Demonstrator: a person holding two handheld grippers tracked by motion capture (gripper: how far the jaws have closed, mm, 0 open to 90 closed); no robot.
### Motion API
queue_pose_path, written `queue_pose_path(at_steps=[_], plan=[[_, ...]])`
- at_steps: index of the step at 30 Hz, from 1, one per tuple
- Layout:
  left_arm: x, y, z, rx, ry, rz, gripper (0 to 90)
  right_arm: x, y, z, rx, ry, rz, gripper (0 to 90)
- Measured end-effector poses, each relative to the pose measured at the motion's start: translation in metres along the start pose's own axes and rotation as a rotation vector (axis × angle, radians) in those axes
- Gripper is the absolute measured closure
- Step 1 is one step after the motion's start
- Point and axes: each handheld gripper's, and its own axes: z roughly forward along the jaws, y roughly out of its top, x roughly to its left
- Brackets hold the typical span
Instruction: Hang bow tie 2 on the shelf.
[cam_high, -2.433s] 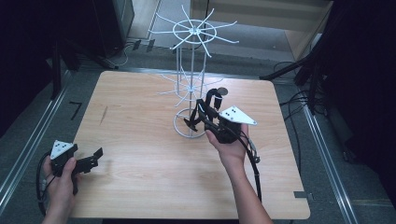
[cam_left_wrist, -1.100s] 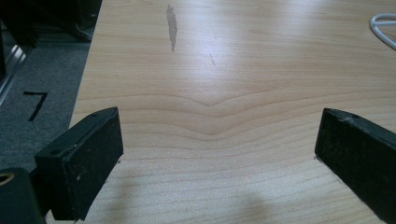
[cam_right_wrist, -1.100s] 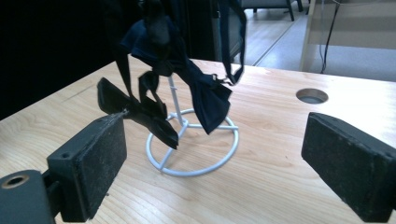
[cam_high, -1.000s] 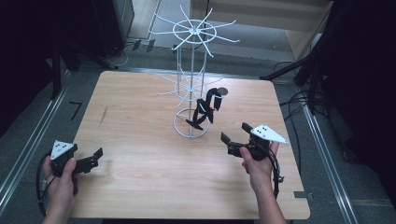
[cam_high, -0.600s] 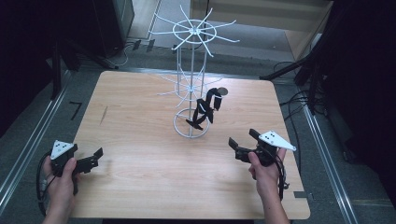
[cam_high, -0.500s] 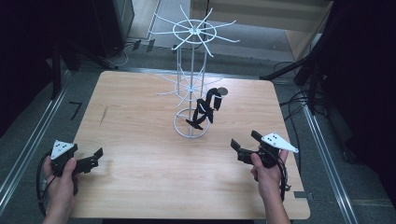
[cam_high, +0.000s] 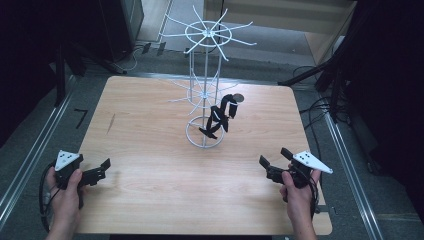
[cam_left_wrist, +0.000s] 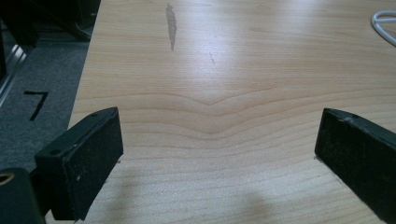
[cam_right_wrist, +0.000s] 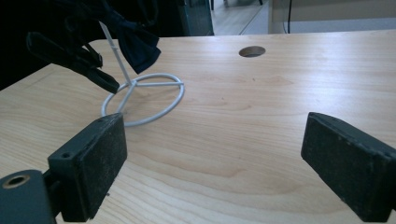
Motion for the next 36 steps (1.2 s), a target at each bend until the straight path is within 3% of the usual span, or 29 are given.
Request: queue_pose_path(at_steps=[36], plan=[[0.000, 0.000, 0.000, 0.002, 0.002, 0.003, 1.4, -0.069, -0.043, -0.053, 0.041, -0.164, 0.103, 7.7]])
